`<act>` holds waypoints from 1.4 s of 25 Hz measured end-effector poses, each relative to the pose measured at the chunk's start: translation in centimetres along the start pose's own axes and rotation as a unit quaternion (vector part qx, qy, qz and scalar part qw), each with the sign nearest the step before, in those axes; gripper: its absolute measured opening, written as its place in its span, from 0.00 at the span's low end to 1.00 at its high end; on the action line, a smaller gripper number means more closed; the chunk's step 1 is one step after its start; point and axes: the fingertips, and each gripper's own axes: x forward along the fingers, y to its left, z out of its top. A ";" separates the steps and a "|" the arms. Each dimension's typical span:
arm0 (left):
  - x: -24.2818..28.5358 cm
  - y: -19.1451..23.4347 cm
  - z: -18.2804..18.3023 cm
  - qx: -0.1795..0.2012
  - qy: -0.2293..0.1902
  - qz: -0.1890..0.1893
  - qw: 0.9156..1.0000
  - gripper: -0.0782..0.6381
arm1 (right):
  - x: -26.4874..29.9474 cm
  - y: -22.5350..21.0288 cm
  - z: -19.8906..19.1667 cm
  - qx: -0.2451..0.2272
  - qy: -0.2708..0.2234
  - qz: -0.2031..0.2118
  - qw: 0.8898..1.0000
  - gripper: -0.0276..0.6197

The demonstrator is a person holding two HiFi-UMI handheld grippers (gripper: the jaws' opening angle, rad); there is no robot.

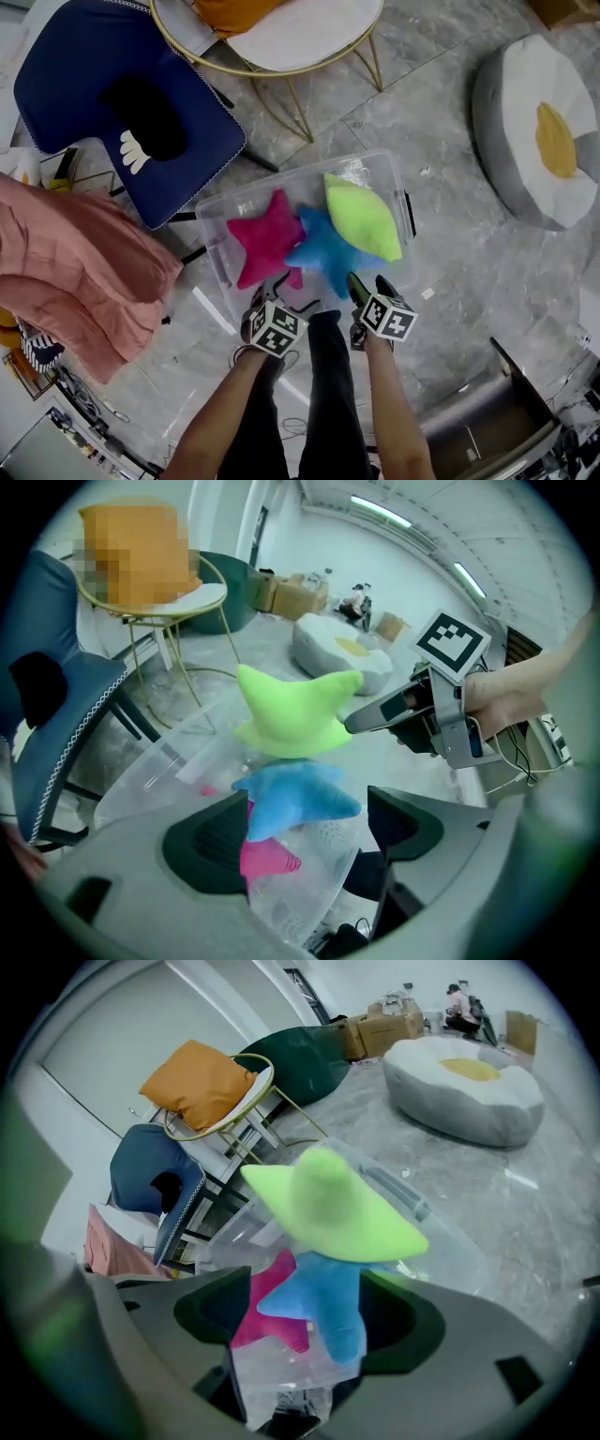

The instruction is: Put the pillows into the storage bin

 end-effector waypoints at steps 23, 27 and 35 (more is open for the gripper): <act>-23.4 3.2 -13.4 -0.112 -0.151 0.037 0.981 0.67 | -15.5 20.1 -12.4 -0.207 -0.049 0.025 0.977 0.57; -30.6 3.2 -15.0 -0.118 -0.185 0.049 0.974 0.67 | -19.7 25.2 -14.1 -0.230 -0.068 0.031 0.970 0.57; -40.6 2.9 -19.1 -0.170 -0.229 0.083 0.955 0.67 | -26.6 31.6 -16.1 -0.250 -0.105 0.044 0.962 0.57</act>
